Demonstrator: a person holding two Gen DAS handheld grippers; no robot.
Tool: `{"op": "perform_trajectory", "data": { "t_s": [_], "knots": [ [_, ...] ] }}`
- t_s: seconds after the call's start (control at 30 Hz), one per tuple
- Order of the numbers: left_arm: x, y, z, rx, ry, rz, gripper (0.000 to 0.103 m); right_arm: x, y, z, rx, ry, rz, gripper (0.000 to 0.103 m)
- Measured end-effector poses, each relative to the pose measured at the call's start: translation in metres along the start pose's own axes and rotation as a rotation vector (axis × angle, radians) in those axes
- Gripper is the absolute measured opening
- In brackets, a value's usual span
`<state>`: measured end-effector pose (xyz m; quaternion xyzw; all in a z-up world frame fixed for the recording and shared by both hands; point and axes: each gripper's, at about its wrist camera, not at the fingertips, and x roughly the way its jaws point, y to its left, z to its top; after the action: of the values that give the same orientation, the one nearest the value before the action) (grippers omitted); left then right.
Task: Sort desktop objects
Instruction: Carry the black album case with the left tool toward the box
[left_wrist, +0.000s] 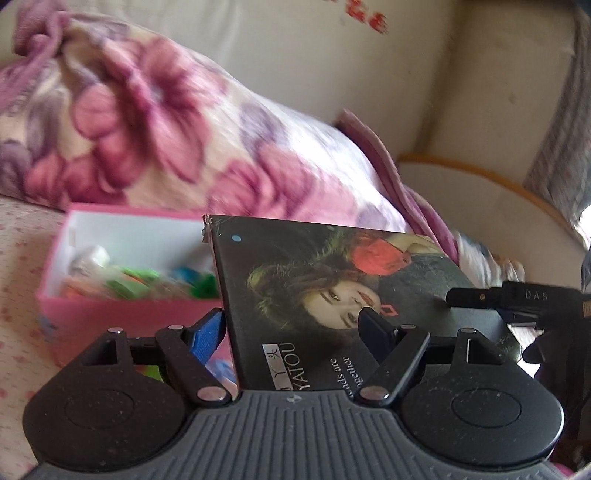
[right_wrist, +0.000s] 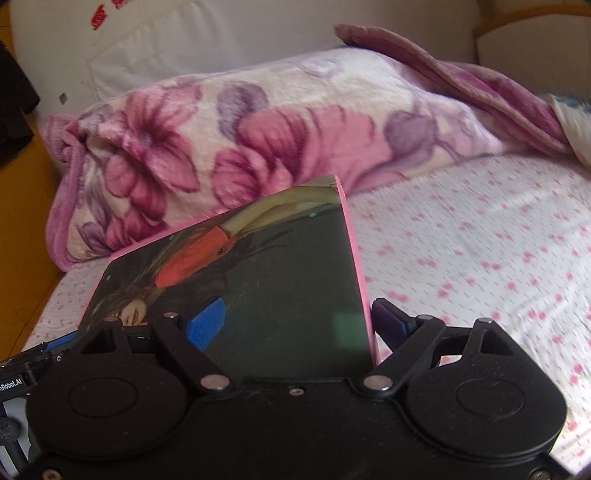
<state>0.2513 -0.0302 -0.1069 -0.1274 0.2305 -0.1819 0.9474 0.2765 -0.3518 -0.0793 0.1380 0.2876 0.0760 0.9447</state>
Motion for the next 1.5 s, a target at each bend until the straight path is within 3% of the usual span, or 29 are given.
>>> {"op": "perform_trajectory", "data": {
  "t_s": [0.27,0.57,0.93,1.23,1.5],
  "knots": [
    [-0.015,0.041,0.029,-0.010,-0.055,0.071,0.078,0.028,0.053,0.019,-0.026,-0.032,0.076,0.088],
    [-0.008,0.097,0.048,-0.017,-0.081,0.114,0.078,0.068,0.097,0.033,-0.046,-0.019,0.103,0.088],
    [0.029,0.170,0.057,-0.169,-0.072,0.148,0.078,0.133,0.150,0.059,-0.118,0.023,0.088,0.088],
    [0.049,0.200,0.069,-0.213,-0.066,0.160,0.078,0.176,0.162,0.064,-0.123,0.079,0.076,0.088],
    [0.069,0.207,0.065,-0.219,-0.025,0.169,0.078,0.188,0.156,0.058,-0.113,0.105,0.053,0.088]
  ]
}}
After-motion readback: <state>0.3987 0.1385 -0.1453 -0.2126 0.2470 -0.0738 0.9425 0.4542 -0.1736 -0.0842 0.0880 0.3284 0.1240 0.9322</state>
